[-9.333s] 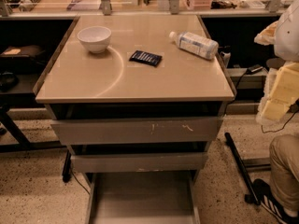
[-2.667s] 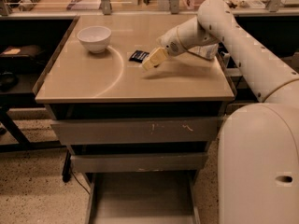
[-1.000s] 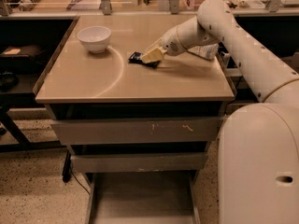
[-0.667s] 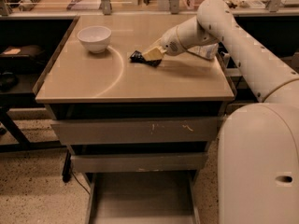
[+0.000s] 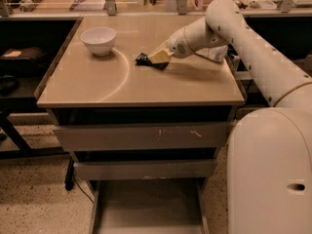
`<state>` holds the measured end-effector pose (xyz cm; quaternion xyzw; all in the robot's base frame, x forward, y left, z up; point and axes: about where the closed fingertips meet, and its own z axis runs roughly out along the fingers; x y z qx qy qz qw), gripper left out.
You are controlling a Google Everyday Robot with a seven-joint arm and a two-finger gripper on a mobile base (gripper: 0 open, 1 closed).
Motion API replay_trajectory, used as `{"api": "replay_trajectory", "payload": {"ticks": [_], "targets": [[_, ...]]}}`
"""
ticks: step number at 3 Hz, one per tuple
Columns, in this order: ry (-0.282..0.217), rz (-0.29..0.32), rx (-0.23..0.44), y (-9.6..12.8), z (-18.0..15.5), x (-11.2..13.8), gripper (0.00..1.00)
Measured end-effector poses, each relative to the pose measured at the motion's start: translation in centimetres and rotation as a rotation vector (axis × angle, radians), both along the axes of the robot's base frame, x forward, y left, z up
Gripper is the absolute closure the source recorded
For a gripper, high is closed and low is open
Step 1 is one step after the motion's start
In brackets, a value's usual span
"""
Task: Place rxbar blueberry into bottom drawer
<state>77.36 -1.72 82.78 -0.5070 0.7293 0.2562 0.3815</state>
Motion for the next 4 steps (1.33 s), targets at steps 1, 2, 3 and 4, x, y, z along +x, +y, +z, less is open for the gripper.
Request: {"api": "replay_trajectory", "payload": {"ticks": [1, 2, 3, 4], "targets": [[0.0, 0.0, 0.0, 0.0, 0.0, 0.0, 0.34], [0.0, 0.0, 0.0, 0.01, -0.01, 0.0, 0.1], [0.0, 0.0, 0.0, 0.01, -0.01, 0.0, 0.0], [0.0, -0.002, -0.001, 0.12, -0.09, 0.11, 0.0]]}}
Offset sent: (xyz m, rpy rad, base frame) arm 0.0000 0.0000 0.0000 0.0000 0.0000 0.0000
